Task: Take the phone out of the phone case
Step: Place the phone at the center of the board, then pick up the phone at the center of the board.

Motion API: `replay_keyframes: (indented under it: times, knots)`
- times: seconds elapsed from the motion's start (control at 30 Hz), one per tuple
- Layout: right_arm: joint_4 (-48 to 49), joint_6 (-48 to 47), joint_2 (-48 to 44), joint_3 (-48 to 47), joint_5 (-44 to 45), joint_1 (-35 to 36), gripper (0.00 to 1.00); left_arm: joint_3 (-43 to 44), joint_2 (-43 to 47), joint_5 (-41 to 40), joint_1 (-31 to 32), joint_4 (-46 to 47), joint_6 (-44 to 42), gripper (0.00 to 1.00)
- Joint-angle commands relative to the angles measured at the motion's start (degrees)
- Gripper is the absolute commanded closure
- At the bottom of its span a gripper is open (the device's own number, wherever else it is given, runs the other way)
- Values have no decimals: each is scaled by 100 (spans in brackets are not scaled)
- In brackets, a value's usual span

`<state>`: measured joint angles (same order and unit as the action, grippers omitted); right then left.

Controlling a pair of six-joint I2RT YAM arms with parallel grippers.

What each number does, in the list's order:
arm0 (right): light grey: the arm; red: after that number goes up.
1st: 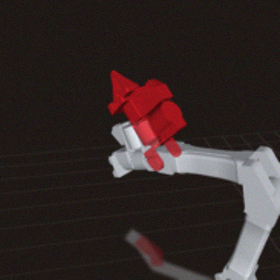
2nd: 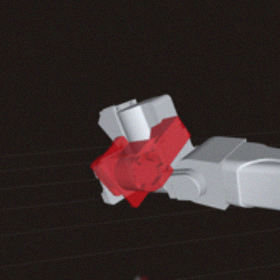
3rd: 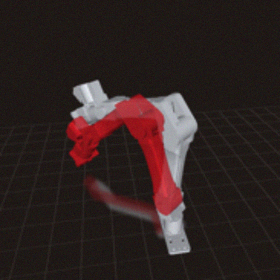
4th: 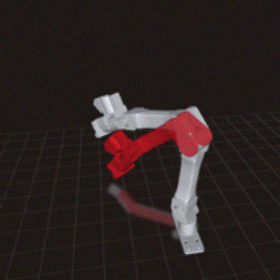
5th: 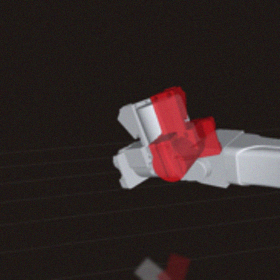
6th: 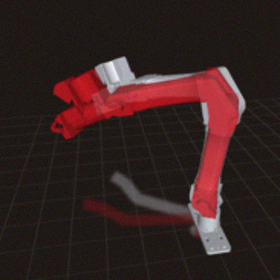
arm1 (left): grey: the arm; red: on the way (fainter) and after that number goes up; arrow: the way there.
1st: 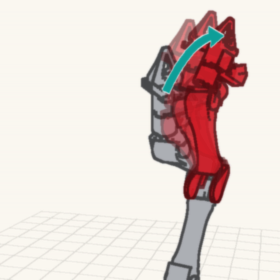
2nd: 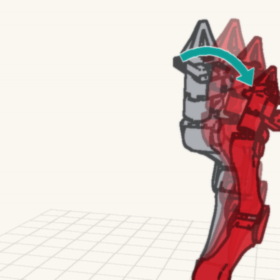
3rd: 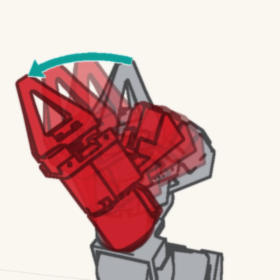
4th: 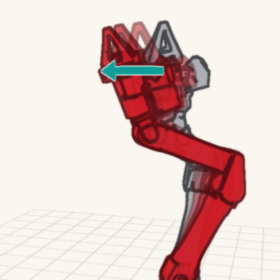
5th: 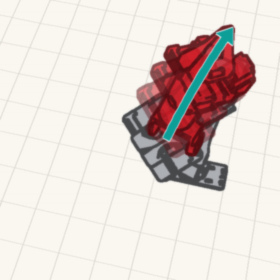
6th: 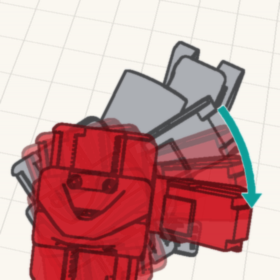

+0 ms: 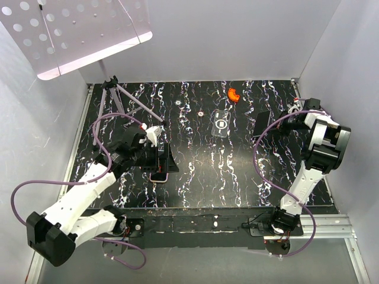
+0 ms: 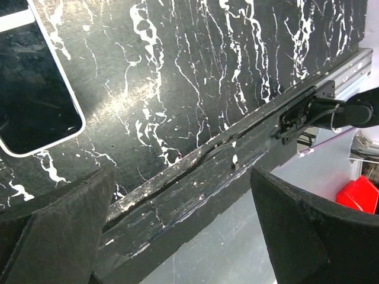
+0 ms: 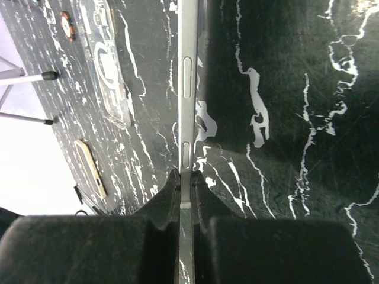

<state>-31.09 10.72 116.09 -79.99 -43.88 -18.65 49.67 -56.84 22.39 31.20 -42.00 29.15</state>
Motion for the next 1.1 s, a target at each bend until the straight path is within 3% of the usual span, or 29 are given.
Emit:
replay_keyframes:
  times: [0.0,0.1,0.17,0.23,0.3,0.47,0.7,0.83,1.07]
  knots:
    - [-64,-246,-148,-35,351,-24,86,315,-134,-279,-9,-116,-120,2]
    - [-107,-44,-472,88,1282,-24,68,350,-213,-446,-9,-142,-67,2]
    - [-195,157,-736,167,1854,-24,49,412,-275,-586,-9,-194,-58,2]
    - [-449,316,-1122,176,2399,54,43,508,-389,-735,-9,-247,-84,2]
    - [-695,491,-1605,298,3127,247,27,596,-529,-964,-9,-344,-111,2]
    - [-715,1378,-3098,1255,3430,1134,27,676,-828,-1517,-44,-309,-146,2]
    - [48,2706,-4594,2908,3141,3453,30,789,-1680,-1632,-70,-159,-163,2]
    - [86,3032,-4973,3200,3377,4649,30,939,-2058,-1948,-62,-212,-260,2]
    - [-160,2919,-5903,3507,3386,5082,30,1176,-2779,-2590,-70,-352,-357,2]
